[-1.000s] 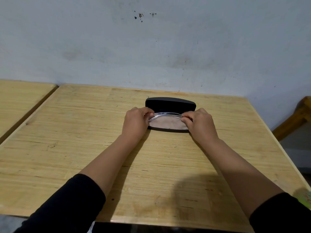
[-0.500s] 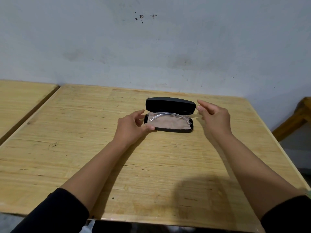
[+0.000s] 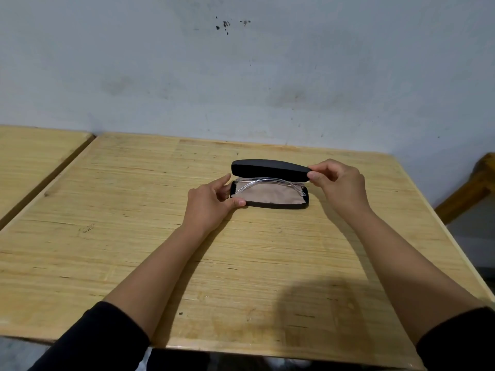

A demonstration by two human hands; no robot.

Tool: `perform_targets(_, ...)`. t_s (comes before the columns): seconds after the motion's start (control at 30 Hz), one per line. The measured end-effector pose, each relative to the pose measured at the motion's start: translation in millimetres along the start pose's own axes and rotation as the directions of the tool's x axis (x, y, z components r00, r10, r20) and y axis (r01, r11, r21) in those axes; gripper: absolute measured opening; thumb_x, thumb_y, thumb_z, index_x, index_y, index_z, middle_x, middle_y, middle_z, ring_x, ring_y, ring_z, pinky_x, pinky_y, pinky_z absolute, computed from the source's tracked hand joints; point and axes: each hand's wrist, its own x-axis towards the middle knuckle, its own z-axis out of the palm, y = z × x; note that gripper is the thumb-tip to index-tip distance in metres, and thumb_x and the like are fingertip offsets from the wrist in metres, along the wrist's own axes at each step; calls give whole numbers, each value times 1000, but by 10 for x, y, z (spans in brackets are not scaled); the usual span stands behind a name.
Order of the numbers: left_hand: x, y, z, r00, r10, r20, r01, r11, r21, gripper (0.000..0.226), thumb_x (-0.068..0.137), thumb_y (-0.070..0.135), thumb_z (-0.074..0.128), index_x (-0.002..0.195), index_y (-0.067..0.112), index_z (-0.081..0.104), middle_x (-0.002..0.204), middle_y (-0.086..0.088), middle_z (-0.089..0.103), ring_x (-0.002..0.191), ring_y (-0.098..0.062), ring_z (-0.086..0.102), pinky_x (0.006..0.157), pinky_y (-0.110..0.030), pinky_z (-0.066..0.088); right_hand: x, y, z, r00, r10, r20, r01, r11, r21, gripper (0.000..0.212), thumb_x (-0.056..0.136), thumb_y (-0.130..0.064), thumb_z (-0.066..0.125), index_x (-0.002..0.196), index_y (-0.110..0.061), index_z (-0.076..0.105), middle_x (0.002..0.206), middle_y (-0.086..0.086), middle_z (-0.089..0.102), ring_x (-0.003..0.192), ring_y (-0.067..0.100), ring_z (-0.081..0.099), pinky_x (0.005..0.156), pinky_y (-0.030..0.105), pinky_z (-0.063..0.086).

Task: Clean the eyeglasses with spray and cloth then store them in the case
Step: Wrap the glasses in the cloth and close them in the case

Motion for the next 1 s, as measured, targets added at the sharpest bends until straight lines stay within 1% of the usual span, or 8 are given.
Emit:
perform_targets(0.17,-17,13,-4,1000,-3,-2,3,1000,3,74,70,33,77,135,17,45,118,-4,66,109,-12,59,109,-31,33,-169,109,34,991,-126,-45,124,991,-52,11,82,-10,67,89,-17,73,79,-13,67,68,-9,56,64,4,41)
perform_targets(0.27,-19,21,-9,1000,-11,3,11,1000,0,72,71,31,76,135,17,44,120,-4,65,112,-12,59,105,-24,30,-222,161,46,984,-161,-79,157,986,-56,13,81,-12,69,92,-17,73,85,-5,70,80,0,62,73,12,48)
perform_targets(0.37,-17,20,-11,1000,-10,6,10,1000,0,71,72,31,76,134,18,45,120,-4,65,114,-14,58,109,-29,31,-245,170,36,981,-176,-83,172,984,-54,14,80,-12,70,93,-14,74,89,-2,71,85,7,65,78,18,51)
perform_targets(0.57,-3,-10,5,1000,-10,4,10,1000,17,69,72,33,75,133,20,46,118,-4,66,117,-17,56,110,-38,33,-300,219,0,964,-264,-33,256,955,-152,14,75,-5,73,88,-11,74,86,-3,69,81,-4,62,78,6,47)
perform_targets(0.7,-8,-5,4,1000,-20,7,20,1000,1,63,72,29,75,130,22,51,116,-3,68,116,-16,56,110,-36,34,-385,275,11,952,-306,-8,295,926,-236,10,75,-4,73,84,-8,74,85,-3,68,82,11,66,80,2,44)
perform_targets(0.8,-22,14,-3,1000,-9,3,9,1000,4,60,73,29,75,128,22,53,114,-3,69,115,-15,57,109,-34,34,-399,213,10,969,-245,-3,239,947,-213,17,74,-10,75,91,-7,74,92,2,71,85,9,64,78,-2,40)
perform_targets(0.9,-41,33,-6,1000,-5,0,5,1000,-1,59,73,27,76,127,20,54,114,-3,69,113,-12,58,106,-26,34,-449,179,31,997,-69,20,71,987,-144,42,72,-14,77,112,-8,67,106,0,65,86,-2,58,73,-8,37)
perform_targets(1.0,-49,54,-11,1000,-9,-2,9,1000,-10,58,73,26,76,127,20,54,114,-2,69,112,-12,58,108,-29,34,-473,197,107,1000,19,-6,-20,989,-146,49,73,-14,76,120,-11,62,115,4,67,92,2,58,69,-8,37)
